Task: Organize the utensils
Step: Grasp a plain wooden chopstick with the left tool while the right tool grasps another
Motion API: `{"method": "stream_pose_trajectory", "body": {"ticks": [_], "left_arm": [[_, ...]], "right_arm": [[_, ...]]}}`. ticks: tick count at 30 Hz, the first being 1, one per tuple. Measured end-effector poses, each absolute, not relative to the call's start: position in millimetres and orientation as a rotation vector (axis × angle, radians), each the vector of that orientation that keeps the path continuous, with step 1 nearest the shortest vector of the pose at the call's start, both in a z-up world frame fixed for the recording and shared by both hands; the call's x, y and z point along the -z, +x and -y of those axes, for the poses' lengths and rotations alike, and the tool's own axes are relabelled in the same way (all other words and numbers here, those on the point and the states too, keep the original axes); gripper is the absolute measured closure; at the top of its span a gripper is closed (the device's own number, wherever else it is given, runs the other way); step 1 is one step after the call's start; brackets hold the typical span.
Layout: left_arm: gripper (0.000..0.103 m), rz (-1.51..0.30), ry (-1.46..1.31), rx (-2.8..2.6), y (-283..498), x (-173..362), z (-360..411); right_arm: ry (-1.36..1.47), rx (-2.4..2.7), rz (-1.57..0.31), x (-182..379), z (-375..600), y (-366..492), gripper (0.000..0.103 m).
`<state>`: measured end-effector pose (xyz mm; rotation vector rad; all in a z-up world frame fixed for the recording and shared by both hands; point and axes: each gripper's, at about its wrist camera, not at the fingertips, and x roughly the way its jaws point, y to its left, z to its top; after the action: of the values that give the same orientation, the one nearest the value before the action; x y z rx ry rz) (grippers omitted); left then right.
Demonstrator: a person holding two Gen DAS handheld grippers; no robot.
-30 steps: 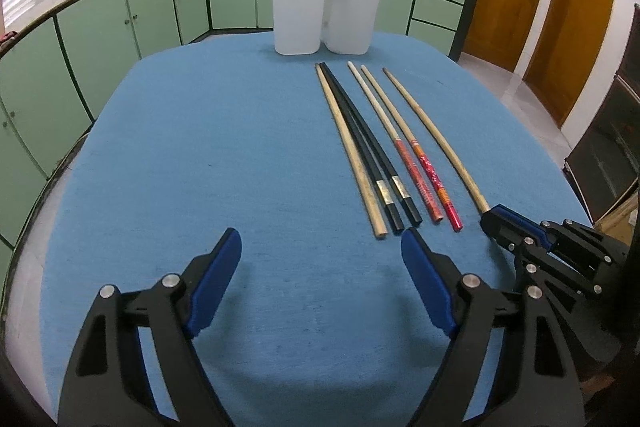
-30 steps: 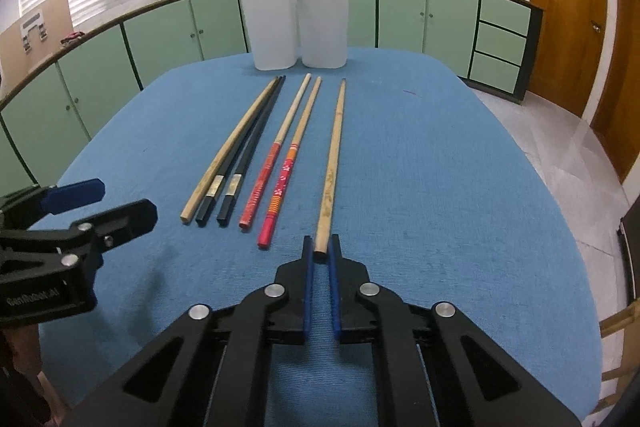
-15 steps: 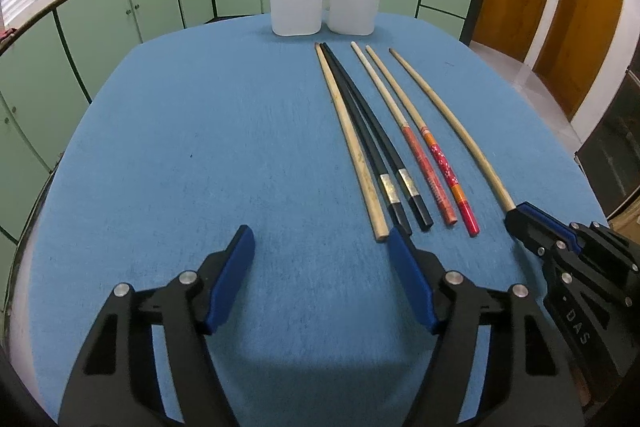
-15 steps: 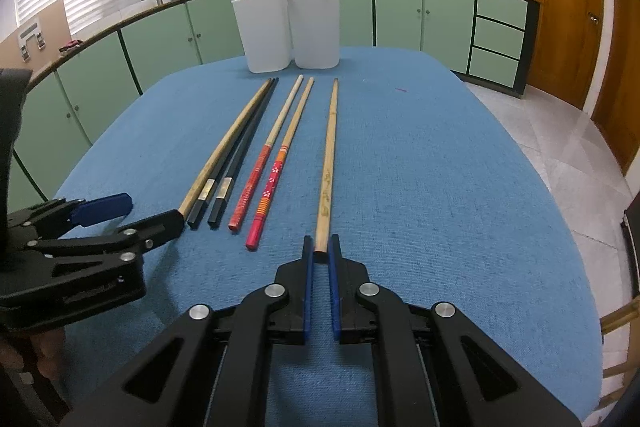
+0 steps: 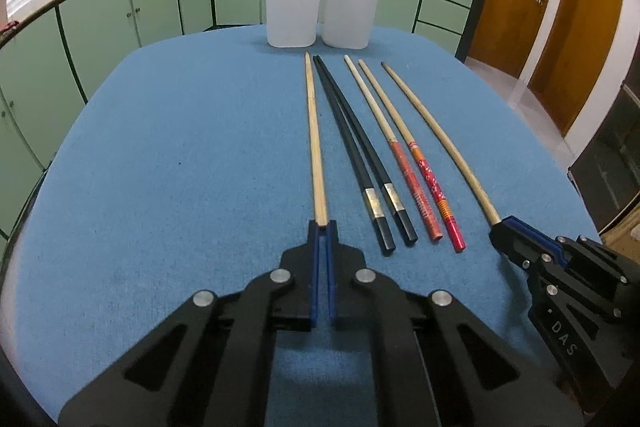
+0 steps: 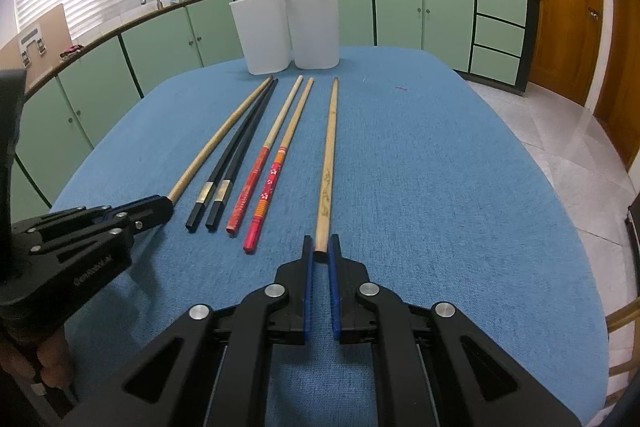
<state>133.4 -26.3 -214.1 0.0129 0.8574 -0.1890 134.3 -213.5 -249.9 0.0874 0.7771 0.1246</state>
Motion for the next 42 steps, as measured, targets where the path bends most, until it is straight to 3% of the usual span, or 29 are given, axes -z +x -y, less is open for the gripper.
{"method": "stream_pose_trajectory", "body": {"ticks": [10, 15, 16, 19, 20, 42], "left_arm": [[0.103, -0.722, 0.065, 0.157, 119, 170, 16], [0.102, -0.757, 0.033, 0.183, 120, 171, 14], [0.099, -0.779, 0.029, 0.187, 121, 178, 15], [0.071, -0.813, 0.032, 0.193, 118, 191, 15], [0.07, -0.823, 0.035, 0.19, 119, 196, 14], [0.067, -0.863, 0.007, 0.167, 139, 218, 16]], "right_arm": [[0.041, -0.086, -0.71, 217, 227, 132, 0.096], [0.025, -0.082, -0.664, 199, 233, 132, 0.096], [0.027, -0.083, -0.665, 199, 232, 132, 0.096], [0.025, -0.088, -0.689, 208, 228, 133, 0.096], [0.029, -0.09, -0.701, 213, 227, 133, 0.096], [0.092, -0.103, -0.784, 247, 231, 140, 0.096]]}}
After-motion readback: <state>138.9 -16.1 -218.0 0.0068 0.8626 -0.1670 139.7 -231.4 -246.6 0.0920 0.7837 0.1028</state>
